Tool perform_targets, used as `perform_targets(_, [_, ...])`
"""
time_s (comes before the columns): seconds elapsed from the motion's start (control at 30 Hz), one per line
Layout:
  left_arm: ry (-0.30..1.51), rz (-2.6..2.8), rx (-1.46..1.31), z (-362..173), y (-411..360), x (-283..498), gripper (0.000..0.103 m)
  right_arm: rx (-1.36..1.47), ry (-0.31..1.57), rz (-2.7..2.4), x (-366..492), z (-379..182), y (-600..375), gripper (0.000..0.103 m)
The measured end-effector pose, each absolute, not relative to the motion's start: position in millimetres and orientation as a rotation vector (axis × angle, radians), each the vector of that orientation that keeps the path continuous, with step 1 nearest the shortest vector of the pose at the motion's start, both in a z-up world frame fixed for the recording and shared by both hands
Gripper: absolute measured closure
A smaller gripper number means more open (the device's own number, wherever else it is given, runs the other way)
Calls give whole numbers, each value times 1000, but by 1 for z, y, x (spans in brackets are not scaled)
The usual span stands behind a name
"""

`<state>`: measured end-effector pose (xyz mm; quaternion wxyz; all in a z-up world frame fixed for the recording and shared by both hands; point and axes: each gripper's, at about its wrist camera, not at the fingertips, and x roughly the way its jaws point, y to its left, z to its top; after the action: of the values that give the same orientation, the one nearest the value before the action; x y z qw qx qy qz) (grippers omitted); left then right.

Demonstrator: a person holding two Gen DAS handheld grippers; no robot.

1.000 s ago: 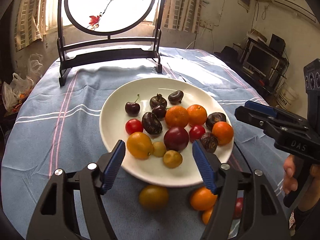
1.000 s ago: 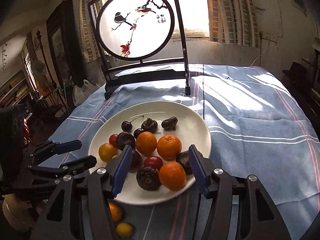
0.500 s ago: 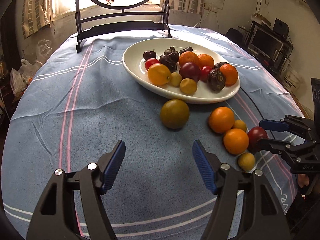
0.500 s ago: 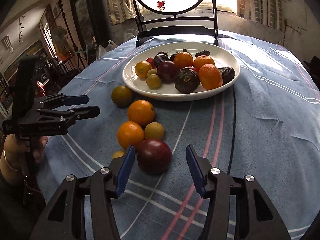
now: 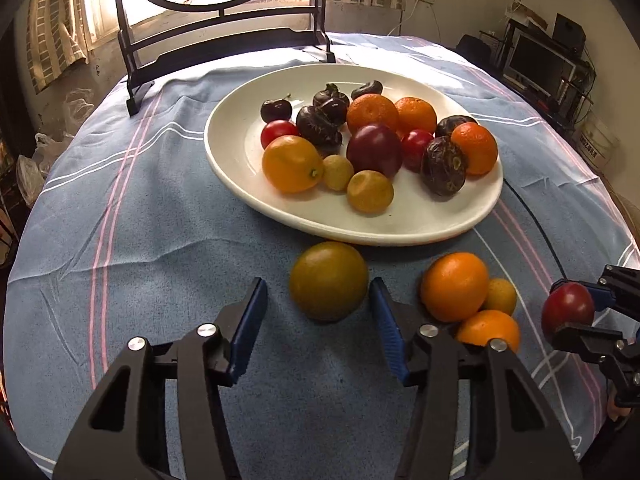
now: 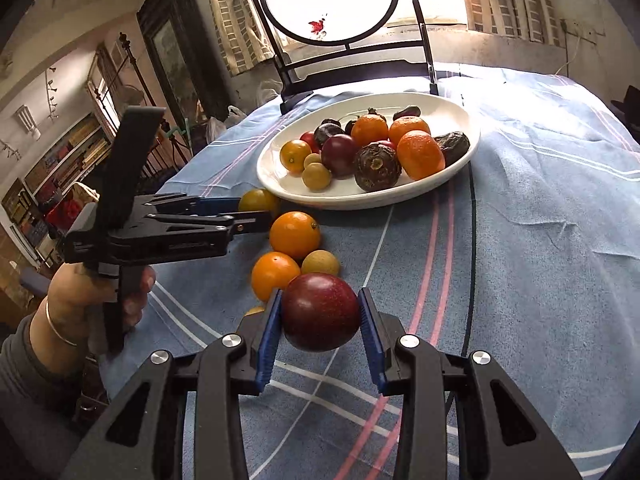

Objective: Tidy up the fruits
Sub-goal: 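Grasp a dark red plum with the right tool while the left tool grasps a greenish plum, then set the two plums on the plate and open both tools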

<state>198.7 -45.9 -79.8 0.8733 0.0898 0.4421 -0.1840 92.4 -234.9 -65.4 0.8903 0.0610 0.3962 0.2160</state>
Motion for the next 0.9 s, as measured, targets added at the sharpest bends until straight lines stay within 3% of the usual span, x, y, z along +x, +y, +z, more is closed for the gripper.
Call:
perform_targets(0.03, [923, -393, 199, -80, -48, 199, 66, 128, 827, 451, 93, -66, -235, 66])
perform_targets(0.57, [820, -454, 155, -50, -36, 147, 66, 253, 731, 427, 92, -46, -264, 65])
perform_targets(0.9, [774, -438, 123, -13, -61, 214, 66, 203, 664, 338, 173, 18, -275, 65])
